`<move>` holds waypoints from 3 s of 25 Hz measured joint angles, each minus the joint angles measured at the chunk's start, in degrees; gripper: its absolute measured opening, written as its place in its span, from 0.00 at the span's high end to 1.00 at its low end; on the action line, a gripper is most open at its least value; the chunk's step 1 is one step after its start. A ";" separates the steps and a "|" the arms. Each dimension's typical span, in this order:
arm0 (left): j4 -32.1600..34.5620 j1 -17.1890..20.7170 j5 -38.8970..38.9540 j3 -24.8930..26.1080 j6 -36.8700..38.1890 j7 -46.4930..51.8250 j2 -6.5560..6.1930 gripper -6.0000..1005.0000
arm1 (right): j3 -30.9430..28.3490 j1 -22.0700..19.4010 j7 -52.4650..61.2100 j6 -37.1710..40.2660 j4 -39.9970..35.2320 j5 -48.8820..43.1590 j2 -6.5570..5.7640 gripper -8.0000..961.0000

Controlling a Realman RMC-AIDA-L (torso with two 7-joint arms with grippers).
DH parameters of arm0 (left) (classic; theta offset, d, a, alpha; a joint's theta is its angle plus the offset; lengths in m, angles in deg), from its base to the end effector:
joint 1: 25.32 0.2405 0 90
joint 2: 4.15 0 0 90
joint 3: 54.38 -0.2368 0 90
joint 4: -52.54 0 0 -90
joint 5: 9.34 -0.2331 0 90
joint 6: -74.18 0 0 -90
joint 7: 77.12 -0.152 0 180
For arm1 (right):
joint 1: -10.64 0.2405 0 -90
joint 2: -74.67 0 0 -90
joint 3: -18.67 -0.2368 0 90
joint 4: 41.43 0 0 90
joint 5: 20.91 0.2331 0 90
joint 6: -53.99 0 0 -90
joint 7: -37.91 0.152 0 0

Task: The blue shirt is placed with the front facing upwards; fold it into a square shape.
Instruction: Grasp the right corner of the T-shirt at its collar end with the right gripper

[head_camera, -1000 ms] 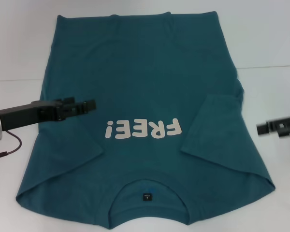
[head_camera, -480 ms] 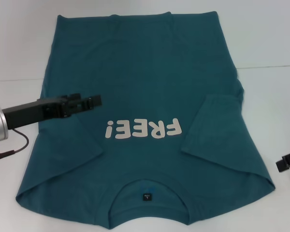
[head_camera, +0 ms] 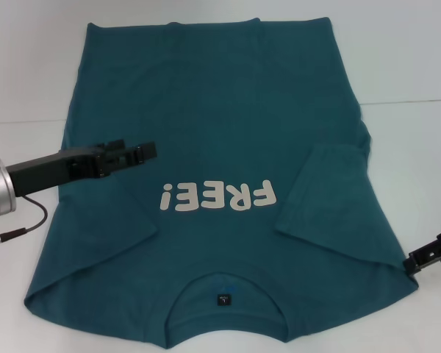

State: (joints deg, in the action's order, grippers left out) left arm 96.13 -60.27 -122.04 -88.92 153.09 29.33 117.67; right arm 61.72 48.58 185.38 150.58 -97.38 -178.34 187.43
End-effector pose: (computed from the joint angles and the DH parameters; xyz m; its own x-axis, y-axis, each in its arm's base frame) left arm -0.2306 0.3957 0.0257 0.4977 0.5600 0.6624 0.7823 -0.6196 -0.0640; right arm 0.2861 0.3639 0.0888 0.2299 -0.9727 -0.0319 -0.8981 -0.1993 -0.3921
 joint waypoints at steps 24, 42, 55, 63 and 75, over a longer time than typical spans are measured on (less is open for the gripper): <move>0.00 0.35 0.13 0.00 -0.78 0.07 -0.09 0.10 | 5.95 3.08 0.22 -6.47 7.60 -0.78 0.70 0.04; 0.01 0.41 0.12 0.00 -0.77 -0.01 -0.09 0.10 | 5.91 2.71 0.45 -6.62 7.61 -0.48 1.43 0.04; 0.01 0.11 0.11 0.00 -1.31 -0.01 -0.18 0.10 | 4.93 3.11 0.00 -6.42 7.61 3.53 1.81 0.04; 0.01 -0.04 0.11 0.00 -1.44 -0.01 -0.25 0.10 | 5.03 3.19 -0.23 -6.53 8.27 6.60 1.86 0.04; 0.01 -0.07 0.11 0.00 -2.13 -0.01 -0.27 0.10 | 5.00 4.23 -1.20 -7.85 9.17 7.09 2.22 0.04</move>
State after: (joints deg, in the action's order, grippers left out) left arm 96.14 -60.34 -121.93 -88.92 150.95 29.32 117.40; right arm 66.72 52.81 184.18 142.73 -88.20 -171.25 189.65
